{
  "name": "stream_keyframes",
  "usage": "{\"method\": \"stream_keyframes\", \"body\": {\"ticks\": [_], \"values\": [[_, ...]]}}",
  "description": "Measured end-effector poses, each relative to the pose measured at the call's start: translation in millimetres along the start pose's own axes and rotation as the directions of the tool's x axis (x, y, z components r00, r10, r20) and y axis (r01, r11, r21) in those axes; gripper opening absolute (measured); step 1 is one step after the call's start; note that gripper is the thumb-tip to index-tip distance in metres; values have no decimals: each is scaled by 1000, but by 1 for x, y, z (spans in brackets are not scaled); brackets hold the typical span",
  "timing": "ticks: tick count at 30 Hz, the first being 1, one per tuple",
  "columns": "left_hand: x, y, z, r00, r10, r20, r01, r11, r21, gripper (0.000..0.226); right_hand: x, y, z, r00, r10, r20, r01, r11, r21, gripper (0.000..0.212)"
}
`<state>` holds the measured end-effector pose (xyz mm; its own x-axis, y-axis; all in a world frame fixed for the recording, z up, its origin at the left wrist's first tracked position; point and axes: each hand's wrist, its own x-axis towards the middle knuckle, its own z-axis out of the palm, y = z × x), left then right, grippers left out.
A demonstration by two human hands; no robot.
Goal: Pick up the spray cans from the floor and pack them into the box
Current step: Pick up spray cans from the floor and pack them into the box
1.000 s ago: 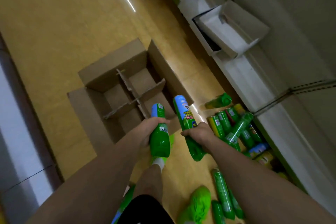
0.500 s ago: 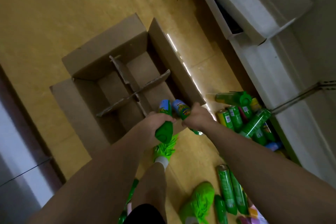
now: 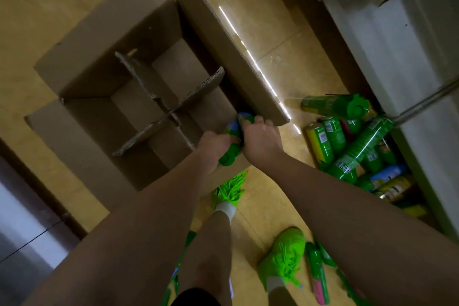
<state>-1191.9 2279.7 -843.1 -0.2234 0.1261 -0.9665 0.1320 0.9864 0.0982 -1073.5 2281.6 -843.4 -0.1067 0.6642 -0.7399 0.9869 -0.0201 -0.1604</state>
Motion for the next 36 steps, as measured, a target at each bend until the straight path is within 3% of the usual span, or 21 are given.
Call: {"method": "stream_keyframes", "body": {"ticks": [3, 7, 12, 14, 16, 22, 25, 29, 32, 36], "values": [[-5, 5, 5, 996, -14, 84, 20, 998, -65, 44, 2, 3, 6, 1000, 15, -22, -14, 999, 50, 52], [-3, 4, 12, 987, -24, 162, 37, 996, -79, 37, 0, 7, 6, 999, 14, -48, -9, 994, 110, 46], [-7, 11, 14, 985, -62, 160, 82, 989, -120, 9, -4, 11, 1, 1000, 22, -10, -20, 988, 153, 62], [-9, 12, 14, 989, -56, 136, 70, 992, -101, 7, -11, 13, -5, 1000, 26, 1, -25, 985, 173, 66], [-11, 15, 13, 993, -46, 106, 51, 997, -49, 28, -21, 16, -11, 999, 50, -4, -49, 979, 198, 70], [-23, 24, 13, 981, 177, -84, -157, 968, 197, 46, -64, 40, -18, 981, 193, -31, -175, 940, 294, 68], [-39, 26, 26, 901, 412, -136, -316, 837, 447, 62, -84, 61, -14, 958, 284, -49, -252, 908, 336, 59], [-67, 24, 58, 718, 696, -6, -524, 548, 652, 67, -112, 94, 2, 900, 428, -79, -368, 844, 390, 56], [-84, 16, 95, 652, 752, 98, -588, 420, 691, 69, -135, 118, 21, 861, 504, -70, -430, 793, 431, 58], [-94, -7, 140, 653, 729, 204, -638, 384, 668, 74, -167, 146, 54, 799, 600, -30, -524, 721, 453, 58]]}}
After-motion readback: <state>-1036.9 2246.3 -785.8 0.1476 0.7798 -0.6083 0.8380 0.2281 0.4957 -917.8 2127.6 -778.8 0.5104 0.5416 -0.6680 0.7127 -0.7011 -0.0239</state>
